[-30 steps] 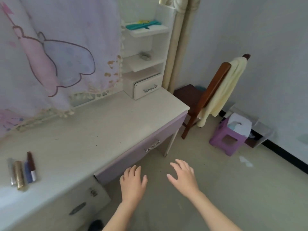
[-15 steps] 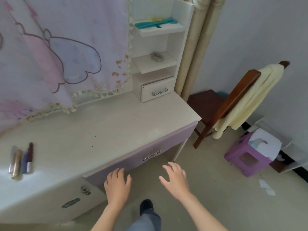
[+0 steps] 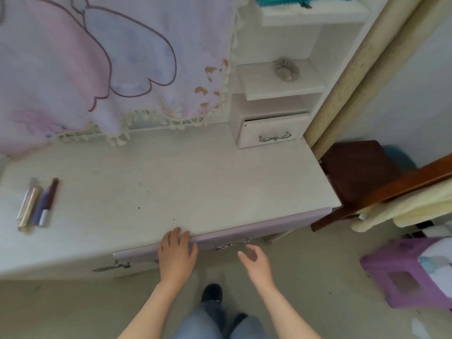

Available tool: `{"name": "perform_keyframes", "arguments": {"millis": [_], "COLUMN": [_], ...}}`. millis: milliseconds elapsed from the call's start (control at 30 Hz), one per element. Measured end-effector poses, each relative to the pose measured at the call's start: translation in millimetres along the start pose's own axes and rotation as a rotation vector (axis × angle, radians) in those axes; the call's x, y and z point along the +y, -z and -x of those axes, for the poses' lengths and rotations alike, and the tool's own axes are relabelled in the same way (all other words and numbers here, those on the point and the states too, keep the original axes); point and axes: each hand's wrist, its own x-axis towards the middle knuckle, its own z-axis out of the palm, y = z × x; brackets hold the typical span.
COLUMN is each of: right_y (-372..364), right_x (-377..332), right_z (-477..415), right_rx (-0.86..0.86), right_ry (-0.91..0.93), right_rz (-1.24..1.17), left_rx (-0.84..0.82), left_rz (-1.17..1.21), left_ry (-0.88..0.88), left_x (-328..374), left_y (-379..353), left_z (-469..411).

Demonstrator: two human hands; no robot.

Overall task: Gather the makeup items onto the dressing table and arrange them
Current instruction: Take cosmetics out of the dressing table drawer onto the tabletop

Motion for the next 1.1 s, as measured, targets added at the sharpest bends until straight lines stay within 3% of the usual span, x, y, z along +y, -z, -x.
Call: {"name": "perform_keyframes", "arguments": {"millis": [133,433,733,1100], "right_y": [-0.4,-14.7,-23.3,-21.5], "right_x": [14.7,34.7,31.3,25.0], "right_z": [-24.3,-73.5,-88.3,-78.2], "right_rx": [-0.02,-0.184,-0.248,-0.297], "right_ry": [-0.214,-0.468,-0.523,-0.439], "right_rz": [-0.4,-0.662,-0.871,-0.906], "left_rx": [-0.073,-0.034,0.046,-0.096], "left_rz": [-0.079,-0.191,-0.093,-0.129], "left_ry": [0.042,0.095,0.075,0.067], "left_x": [5.4,11.3,8.7,6.8], "left_y": [-3.2,-14.2,-17.5,-6.8], "left_z": [2.1,-1.8,-0.3,-0.9]}}
